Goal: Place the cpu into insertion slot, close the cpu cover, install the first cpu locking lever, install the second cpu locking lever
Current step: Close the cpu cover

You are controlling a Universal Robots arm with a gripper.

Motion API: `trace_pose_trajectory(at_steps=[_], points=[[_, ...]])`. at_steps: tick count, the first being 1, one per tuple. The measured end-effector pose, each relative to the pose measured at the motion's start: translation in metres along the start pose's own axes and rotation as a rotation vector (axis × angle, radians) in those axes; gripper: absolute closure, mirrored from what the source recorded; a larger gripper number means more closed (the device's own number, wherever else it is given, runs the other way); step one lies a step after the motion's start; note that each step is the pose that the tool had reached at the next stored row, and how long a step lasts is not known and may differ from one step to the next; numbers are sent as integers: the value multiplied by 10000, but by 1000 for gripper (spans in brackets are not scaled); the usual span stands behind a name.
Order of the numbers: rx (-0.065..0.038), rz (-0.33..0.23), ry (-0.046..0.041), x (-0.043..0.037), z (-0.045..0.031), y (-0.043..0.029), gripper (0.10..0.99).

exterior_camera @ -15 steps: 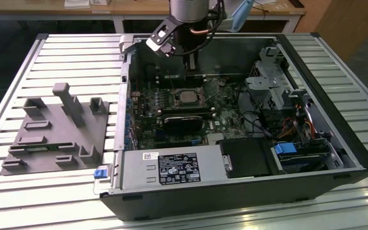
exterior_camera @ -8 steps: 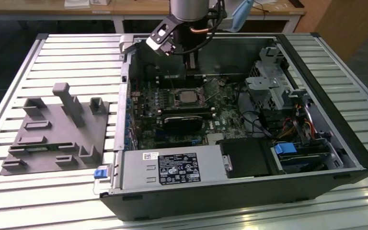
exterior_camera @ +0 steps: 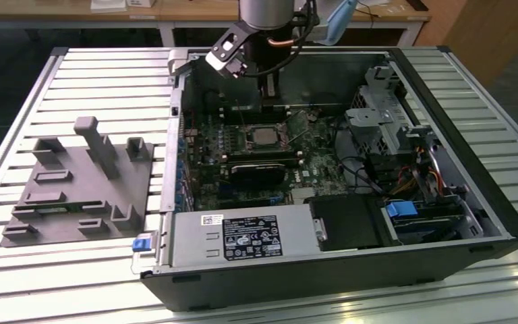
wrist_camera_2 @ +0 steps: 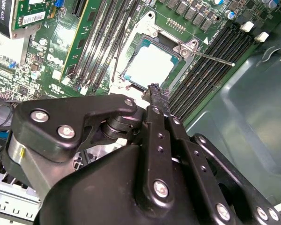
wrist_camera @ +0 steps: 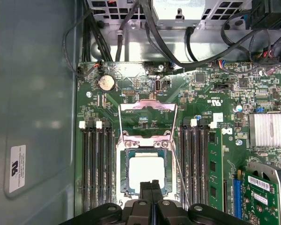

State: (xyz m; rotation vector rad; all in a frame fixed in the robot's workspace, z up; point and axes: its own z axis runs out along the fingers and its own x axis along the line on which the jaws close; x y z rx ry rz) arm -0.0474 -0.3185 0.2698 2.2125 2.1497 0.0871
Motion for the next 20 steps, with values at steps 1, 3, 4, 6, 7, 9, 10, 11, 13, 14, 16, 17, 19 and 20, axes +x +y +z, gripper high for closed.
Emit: trace_pose_trajectory(at_steps=[1, 3, 4, 6, 7, 9, 10, 11, 13, 14, 16, 17, 19, 20], points=[[0, 0, 0, 0, -1, 0, 984], [0, 0, 0, 0, -1, 0, 984], [0, 0, 0, 0, -1, 0, 984], [-1, 0, 0, 0, -1, 0, 984], [-1, -1, 0, 0, -1, 0, 984], [3, 1, -3, 1, -1, 15, 984], [8, 1, -2, 1, 1, 31, 984], [14, 0, -1, 1, 3, 50, 984], [35, 0, -2, 3, 6, 96, 984], [55, 1, -2, 4, 9, 123, 984], [106, 0, -4, 5, 13, 184, 984], [136, 0, -4, 6, 17, 220, 984], [206, 1, -6, 9, 23, 302, 984], [240, 0, -7, 10, 26, 342, 984]])
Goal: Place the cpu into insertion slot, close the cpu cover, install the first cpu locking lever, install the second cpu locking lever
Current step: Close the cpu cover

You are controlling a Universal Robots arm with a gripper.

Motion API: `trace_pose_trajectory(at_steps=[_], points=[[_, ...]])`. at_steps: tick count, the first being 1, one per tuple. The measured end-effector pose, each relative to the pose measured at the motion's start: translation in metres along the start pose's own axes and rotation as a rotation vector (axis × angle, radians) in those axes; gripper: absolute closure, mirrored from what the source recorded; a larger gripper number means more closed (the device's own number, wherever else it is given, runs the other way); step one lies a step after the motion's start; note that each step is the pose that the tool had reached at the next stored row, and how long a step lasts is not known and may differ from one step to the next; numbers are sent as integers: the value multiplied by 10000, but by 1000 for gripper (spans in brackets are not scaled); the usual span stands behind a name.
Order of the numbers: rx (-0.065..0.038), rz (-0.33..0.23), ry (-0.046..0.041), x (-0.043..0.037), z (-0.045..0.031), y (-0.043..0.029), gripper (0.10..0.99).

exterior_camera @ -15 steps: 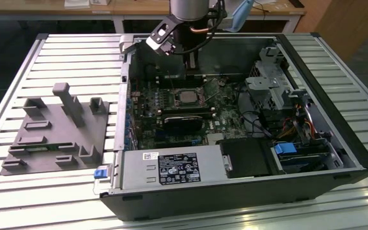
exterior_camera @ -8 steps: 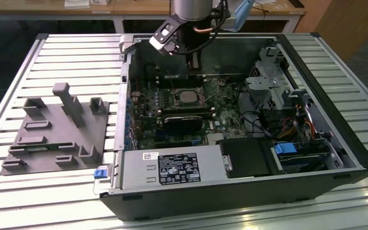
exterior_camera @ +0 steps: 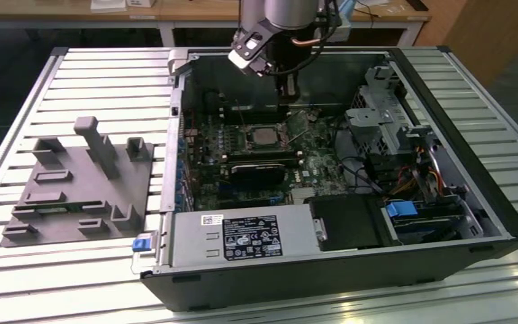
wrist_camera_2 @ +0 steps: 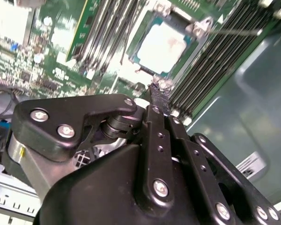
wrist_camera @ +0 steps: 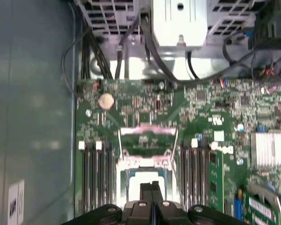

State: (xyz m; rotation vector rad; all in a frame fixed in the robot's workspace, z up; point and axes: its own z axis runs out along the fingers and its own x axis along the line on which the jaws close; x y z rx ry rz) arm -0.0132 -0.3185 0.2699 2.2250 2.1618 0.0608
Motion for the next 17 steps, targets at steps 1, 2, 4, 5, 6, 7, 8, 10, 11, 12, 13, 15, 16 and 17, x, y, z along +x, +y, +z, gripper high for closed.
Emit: trace_pose_trajectory(at_steps=[1, 2, 4, 5, 6, 7, 8, 10, 11, 12, 13, 15, 16, 17], points=[[34, -1, 0, 1, 3, 40, 984], [71, 0, 0, 2, 5, 80, 984], [144, 0, -5, 4, 8, 161, 984], [182, -1, -8, 6, 10, 202, 984], [219, -1, -8, 7, 12, 243, 984], [255, -1, -10, 8, 15, 285, 984], [290, -1, -9, 9, 17, 325, 984], [364, 0, -11, 12, 23, 410, 984], [400, 0, -12, 13, 25, 452, 984], [437, -1, -14, 14, 26, 493, 984], [472, 0, -15, 15, 29, 534, 984], [548, 0, -17, 18, 34, 620, 984], [583, -1, -18, 19, 36, 661, 984], [618, -1, -18, 20, 39, 702, 984]])
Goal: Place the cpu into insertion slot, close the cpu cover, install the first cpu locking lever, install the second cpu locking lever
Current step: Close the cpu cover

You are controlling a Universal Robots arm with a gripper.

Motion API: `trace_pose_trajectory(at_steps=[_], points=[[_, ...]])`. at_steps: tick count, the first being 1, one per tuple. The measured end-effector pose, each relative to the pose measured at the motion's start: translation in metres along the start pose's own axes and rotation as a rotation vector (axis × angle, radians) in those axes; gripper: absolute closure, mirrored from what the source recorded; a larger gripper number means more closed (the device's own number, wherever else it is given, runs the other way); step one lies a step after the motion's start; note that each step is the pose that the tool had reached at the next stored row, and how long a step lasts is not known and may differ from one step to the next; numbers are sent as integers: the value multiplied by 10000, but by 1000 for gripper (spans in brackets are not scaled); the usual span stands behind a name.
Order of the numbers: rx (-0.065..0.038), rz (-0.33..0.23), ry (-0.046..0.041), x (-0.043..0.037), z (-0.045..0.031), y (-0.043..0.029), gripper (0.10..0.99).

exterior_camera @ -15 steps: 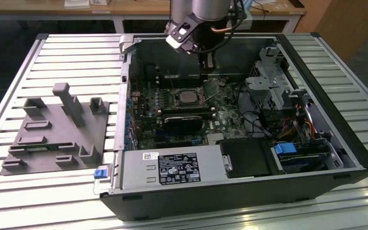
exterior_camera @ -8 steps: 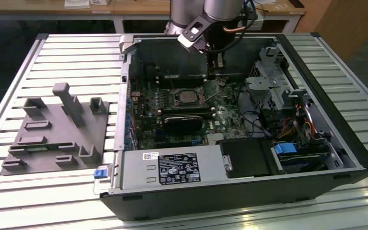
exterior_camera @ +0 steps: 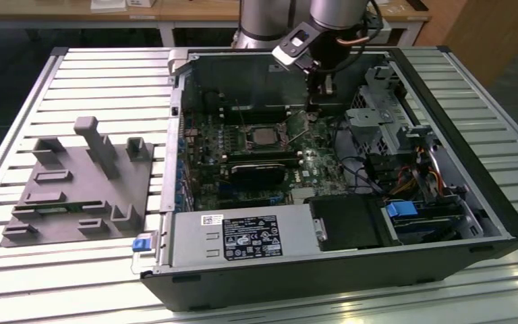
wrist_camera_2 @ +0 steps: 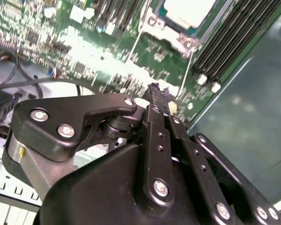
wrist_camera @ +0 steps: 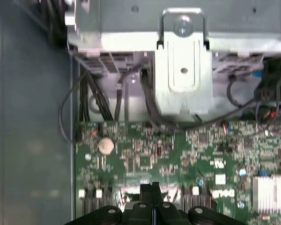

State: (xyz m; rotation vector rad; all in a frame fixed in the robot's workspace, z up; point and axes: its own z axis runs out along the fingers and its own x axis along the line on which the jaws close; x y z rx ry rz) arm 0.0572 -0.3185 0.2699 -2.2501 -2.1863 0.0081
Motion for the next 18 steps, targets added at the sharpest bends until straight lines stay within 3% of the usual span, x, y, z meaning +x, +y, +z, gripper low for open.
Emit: trace_pose_trajectory(at_steps=[4, 6, 8, 12, 18], points=[[134, 0, -3, 5, -1, 163, 984], [154, 0, -3, 6, -1, 206, 984], [145, 0, -2, 6, 6, 207, 984], [32, 0, -1, 6, 54, 208, 984], [14, 0, 0, 6, 164, 207, 984]])
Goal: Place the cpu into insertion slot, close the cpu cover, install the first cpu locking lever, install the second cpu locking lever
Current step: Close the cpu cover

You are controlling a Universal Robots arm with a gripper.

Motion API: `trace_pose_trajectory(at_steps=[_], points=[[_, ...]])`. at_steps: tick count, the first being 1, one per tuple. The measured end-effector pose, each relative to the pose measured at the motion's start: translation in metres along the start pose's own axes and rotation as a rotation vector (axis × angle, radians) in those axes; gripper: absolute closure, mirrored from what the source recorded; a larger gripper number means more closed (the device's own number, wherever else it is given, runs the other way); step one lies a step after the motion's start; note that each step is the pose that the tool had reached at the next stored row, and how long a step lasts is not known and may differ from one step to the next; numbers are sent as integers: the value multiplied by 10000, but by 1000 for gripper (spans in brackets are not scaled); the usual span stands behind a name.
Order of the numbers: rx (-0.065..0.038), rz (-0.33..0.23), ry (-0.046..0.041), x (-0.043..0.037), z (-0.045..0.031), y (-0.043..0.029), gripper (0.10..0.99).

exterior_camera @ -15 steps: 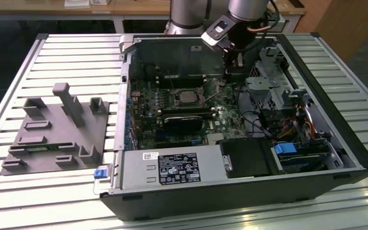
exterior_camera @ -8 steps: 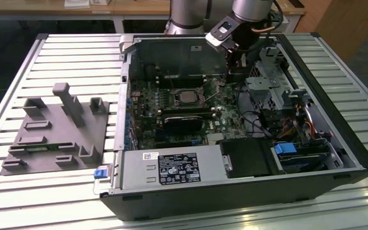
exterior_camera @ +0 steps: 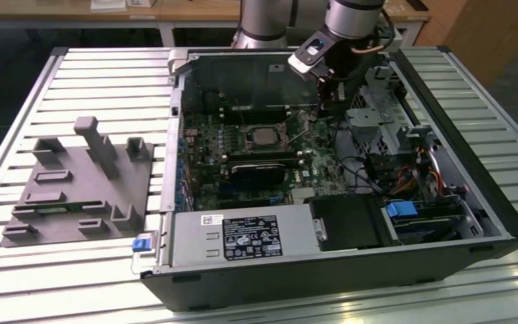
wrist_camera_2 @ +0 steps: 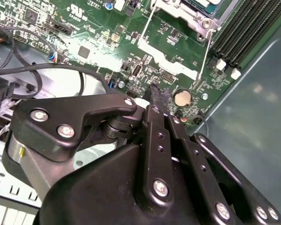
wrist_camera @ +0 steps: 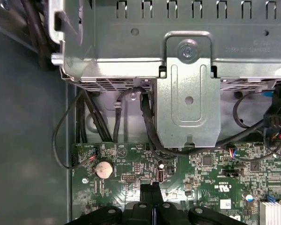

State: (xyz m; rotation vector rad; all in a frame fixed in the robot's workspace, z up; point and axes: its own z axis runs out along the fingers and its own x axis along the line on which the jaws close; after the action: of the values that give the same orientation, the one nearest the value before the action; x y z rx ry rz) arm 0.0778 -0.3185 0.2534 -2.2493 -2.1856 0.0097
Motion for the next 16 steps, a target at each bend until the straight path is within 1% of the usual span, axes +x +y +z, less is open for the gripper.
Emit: trace_pose_trajectory(at_steps=[4, 7, 12, 16], points=[[-23, 1, 1, 0, 74, -4, 984], [-61, -1, 2, 0, 117, -15, 984], [-77, -2, 2, -1, 157, -54, 984], [-79, -2, 0, -2, 167, -74, 984]])
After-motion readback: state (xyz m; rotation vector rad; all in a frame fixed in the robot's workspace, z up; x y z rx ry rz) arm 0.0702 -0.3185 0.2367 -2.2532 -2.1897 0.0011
